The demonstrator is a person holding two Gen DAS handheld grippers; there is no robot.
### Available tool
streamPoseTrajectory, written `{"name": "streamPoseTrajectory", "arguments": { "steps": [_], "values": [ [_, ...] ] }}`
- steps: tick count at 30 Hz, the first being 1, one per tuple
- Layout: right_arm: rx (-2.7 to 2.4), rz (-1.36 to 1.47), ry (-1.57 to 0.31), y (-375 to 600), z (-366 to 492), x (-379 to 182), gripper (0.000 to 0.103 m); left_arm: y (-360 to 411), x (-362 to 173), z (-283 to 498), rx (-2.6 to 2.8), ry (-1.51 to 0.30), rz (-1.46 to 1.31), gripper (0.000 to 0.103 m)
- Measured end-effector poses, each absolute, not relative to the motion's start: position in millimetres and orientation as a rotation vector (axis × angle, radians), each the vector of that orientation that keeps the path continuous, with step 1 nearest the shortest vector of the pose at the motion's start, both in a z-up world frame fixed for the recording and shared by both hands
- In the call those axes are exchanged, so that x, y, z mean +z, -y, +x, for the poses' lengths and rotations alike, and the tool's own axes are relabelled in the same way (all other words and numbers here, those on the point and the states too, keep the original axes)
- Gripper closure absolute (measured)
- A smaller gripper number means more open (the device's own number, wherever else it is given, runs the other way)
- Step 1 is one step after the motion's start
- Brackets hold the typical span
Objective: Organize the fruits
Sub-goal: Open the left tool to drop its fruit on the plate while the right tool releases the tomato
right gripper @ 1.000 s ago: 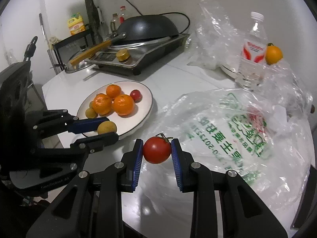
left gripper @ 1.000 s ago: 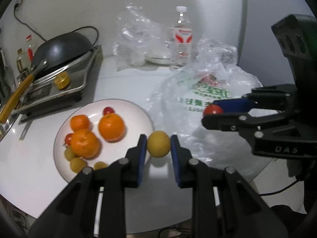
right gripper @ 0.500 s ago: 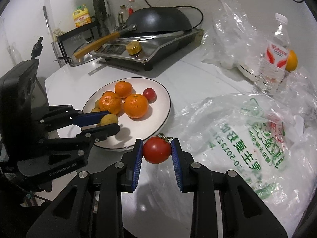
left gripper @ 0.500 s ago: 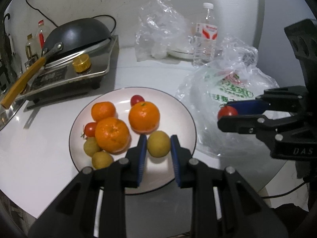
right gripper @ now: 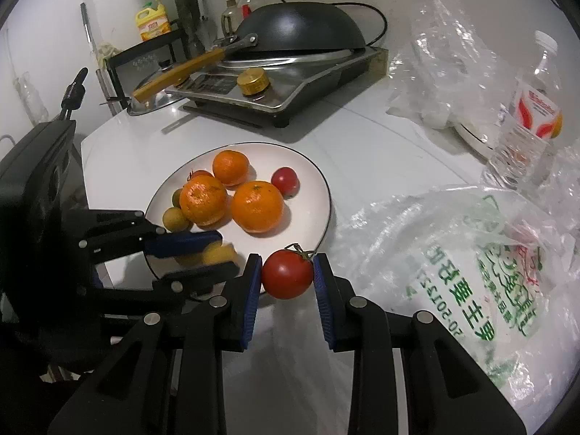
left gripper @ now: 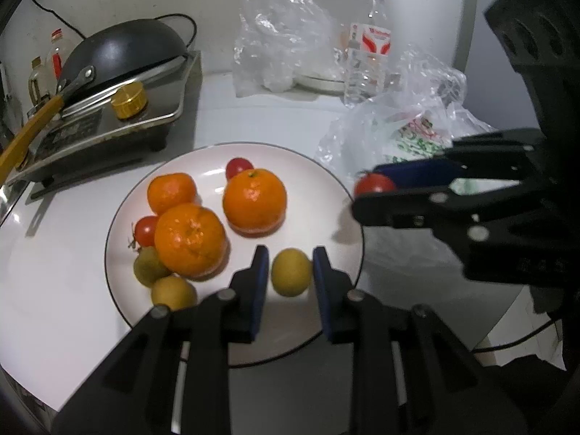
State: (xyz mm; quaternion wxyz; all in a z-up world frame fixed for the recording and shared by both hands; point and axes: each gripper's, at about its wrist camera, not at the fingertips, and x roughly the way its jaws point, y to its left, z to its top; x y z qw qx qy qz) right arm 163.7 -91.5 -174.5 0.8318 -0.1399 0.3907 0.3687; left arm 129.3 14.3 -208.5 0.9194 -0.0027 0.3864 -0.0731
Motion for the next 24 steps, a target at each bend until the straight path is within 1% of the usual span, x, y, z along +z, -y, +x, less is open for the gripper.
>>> {"name": "streamPoseTrajectory", "arguments": {
  "steps": [24],
  "values": [
    [0.795,-0.313,-0.864,56,176,-189,0.072,-24,-208,118,-0.159,-0.782,-0.036,0.076]
  ]
}}
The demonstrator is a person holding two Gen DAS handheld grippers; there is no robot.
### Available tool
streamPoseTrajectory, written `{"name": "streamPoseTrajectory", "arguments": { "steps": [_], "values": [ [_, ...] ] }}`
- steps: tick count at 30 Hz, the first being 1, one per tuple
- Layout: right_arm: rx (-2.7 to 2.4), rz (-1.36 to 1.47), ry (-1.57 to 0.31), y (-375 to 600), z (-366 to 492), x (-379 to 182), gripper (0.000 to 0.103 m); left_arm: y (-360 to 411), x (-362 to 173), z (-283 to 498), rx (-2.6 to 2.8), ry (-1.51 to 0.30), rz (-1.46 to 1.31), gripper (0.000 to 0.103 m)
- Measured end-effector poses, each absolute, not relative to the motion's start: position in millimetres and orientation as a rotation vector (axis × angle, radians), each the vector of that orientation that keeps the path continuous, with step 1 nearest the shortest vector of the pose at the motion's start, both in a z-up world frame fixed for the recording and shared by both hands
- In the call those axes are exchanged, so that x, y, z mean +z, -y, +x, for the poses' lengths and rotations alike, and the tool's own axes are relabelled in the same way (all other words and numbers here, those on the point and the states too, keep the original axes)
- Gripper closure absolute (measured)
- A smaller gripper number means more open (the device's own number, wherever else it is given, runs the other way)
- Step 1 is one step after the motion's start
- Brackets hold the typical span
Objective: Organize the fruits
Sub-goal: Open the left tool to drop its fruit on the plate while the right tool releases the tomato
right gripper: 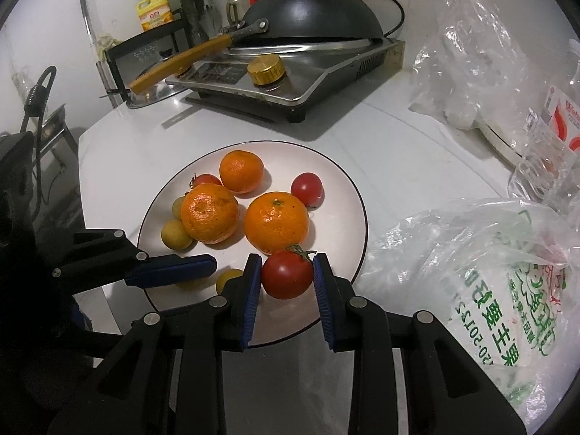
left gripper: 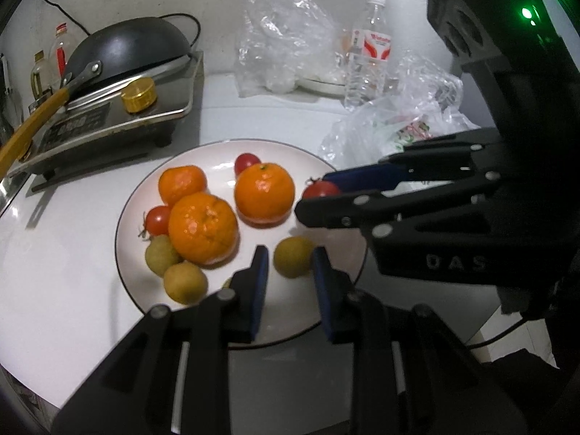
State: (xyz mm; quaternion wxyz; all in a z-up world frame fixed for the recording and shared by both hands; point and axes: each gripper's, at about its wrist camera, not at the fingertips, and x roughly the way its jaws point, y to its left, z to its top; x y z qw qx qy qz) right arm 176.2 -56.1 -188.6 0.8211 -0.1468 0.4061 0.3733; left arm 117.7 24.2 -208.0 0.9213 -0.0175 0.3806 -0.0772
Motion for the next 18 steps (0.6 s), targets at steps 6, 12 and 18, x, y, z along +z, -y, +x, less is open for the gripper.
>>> {"name": "streamPoseTrajectory", "arguments": {
  "steps": [6,12,18],
  "values": [
    [0.796,-0.303,-0.868,57.3,177.0,-188.8,0.072,-23.5,-208.1,116.0,-0.153,-0.785,-0.035,0.076],
    [0.79,-0.291,-0.863,61.5,176.1,-186.1,0.072,-22.4,-206.9,115.4,-0.14,-0.784,-0.032,0.076],
    [0.786,-0.286,-0.85,65.4,172.1,-180.5,0.072,-18.6,-203.6,113.2,-0.129,-0.78,-0.021,0.076]
  ]
}}
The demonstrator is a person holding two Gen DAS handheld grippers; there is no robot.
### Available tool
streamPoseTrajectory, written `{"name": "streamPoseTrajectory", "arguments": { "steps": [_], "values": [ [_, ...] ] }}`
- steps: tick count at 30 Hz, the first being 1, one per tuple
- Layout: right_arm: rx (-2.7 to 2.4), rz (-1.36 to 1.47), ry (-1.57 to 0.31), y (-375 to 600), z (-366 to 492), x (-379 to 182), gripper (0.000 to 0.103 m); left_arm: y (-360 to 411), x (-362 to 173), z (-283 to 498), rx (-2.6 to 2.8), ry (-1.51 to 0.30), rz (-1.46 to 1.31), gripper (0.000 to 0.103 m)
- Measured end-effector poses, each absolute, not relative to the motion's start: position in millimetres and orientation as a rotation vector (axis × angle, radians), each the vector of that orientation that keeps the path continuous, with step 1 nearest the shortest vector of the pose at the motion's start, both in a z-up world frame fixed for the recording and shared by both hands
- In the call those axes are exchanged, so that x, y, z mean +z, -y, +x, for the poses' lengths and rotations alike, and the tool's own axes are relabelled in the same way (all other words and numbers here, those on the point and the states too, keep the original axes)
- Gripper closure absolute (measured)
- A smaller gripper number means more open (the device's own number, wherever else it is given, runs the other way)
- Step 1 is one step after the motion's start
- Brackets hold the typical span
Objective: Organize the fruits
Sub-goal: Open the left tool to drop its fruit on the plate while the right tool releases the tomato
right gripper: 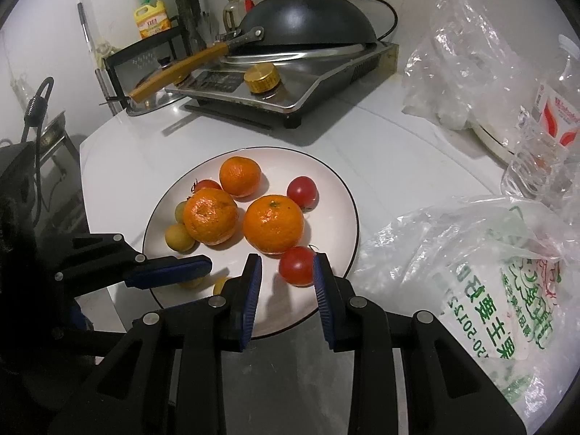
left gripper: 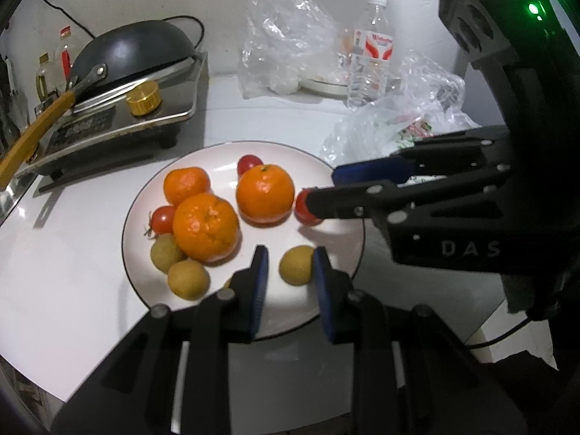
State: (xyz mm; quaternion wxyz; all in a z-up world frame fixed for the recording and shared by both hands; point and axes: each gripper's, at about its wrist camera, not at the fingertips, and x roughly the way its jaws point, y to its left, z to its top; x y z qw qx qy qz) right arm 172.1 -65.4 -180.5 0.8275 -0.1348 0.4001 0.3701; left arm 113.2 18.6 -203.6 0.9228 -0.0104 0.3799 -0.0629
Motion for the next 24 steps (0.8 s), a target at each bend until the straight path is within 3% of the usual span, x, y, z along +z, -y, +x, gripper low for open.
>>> {"name": "streamPoseTrajectory", "arguments": {
  "steps": [12,18,24],
  "values": [
    [0.76,-0.262,-0.813,87,160,-166,0.07,-11,-190,101,-0.097,-0.746,0.004,0.076],
    [0.744,-0.246,-0.793,102,152,-158,0.07,-5,-181,95,-0.084,-0.728,0.024,0.064],
    [0.731,-0.226,-0.767,118,144,-149,0.065,3,-169,88,-0.077,-0.702,0.044,0.062]
  ]
}}
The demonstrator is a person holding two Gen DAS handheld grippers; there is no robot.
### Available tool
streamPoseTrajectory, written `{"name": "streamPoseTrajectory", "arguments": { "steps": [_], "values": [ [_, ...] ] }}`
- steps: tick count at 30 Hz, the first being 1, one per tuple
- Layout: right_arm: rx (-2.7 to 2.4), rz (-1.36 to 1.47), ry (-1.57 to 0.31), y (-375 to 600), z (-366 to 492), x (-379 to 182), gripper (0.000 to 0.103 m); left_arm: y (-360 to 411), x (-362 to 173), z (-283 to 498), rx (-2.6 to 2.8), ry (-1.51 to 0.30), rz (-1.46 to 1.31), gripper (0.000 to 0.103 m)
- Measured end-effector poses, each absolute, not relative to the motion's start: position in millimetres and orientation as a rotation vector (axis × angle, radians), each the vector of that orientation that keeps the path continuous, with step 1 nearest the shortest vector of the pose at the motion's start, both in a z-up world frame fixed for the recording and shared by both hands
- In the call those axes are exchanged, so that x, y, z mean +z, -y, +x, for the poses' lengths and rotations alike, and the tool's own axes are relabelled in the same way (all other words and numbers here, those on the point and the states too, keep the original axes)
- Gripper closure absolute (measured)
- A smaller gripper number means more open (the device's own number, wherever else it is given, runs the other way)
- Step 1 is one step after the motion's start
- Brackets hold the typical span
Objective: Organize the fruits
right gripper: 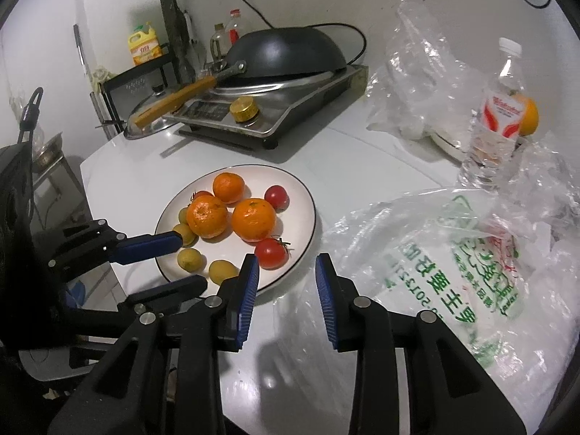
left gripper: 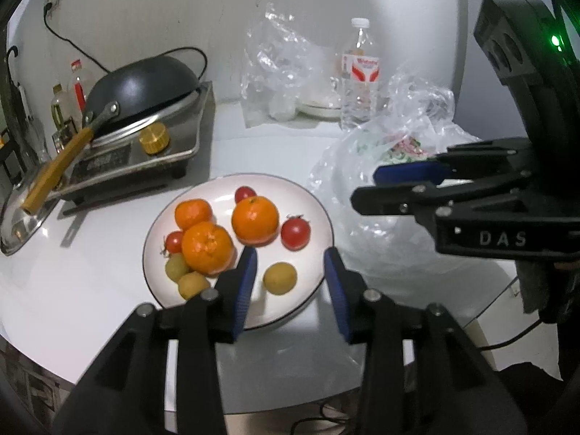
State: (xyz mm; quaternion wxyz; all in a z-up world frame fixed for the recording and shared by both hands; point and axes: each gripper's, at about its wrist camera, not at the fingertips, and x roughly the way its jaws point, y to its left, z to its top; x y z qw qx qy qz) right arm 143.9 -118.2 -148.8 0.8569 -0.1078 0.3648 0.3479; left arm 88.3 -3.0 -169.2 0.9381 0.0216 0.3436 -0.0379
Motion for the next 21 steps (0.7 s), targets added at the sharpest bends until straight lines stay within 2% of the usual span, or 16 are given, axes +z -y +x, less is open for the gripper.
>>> {"name": "streamPoseTrajectory", "arguments": {
  "steps": [2,11,16,21],
  "values": [
    [0.727,-0.22,-0.756,124,141,-145,0.063,5,-163,86,-0.065,-0.684,0.05,0.06],
    [0.709,-0.213,-0.687,148,131,-119,0.063,12,-132,74,-0.059,-0.584,0.038,0.06],
    [0.7,-0.205,-0.641,159,125,-102,0.062,16,-115,68,-0.038,-0.544,0.041,0.056],
    [0.693,-0.2,-0.594,172,116,-86,0.056,16,-99,65,-0.023,-0.511,0.003,0.055]
  ]
}}
